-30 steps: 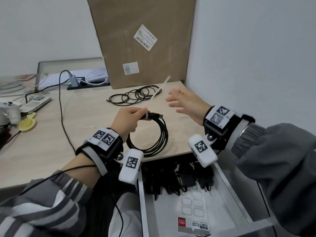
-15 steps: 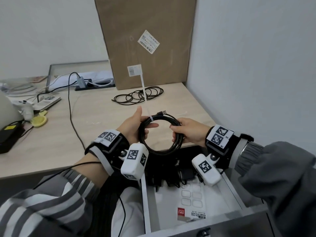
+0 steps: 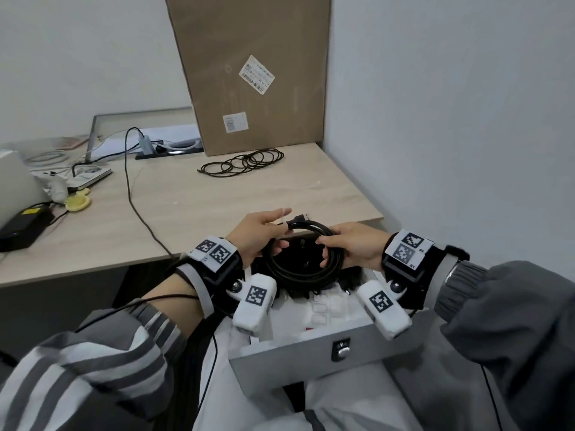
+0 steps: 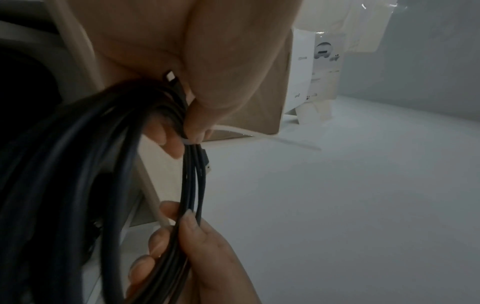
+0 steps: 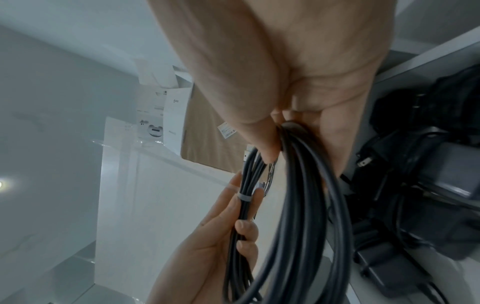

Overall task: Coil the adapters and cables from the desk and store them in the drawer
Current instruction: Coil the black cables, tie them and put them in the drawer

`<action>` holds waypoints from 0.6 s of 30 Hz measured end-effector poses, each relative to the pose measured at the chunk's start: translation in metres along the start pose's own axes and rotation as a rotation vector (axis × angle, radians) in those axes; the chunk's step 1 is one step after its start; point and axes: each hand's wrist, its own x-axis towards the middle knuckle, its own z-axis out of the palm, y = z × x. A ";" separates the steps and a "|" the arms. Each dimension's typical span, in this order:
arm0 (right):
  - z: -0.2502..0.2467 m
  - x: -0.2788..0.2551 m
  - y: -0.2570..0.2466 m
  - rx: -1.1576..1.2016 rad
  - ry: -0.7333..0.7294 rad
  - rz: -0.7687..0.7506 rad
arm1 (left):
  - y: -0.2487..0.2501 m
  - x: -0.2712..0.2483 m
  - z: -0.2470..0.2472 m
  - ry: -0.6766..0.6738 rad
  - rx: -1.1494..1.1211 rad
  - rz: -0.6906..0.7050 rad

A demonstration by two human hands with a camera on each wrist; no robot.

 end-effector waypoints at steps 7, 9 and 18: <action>-0.006 -0.022 0.019 0.244 0.062 0.037 | -0.011 -0.021 0.021 -0.033 -0.180 -0.183; -0.010 -0.024 0.022 0.320 0.087 0.022 | -0.012 -0.021 0.025 -0.012 -0.247 -0.211; -0.026 -0.030 0.037 0.126 -0.020 0.047 | -0.038 -0.009 0.039 0.118 -0.014 -0.114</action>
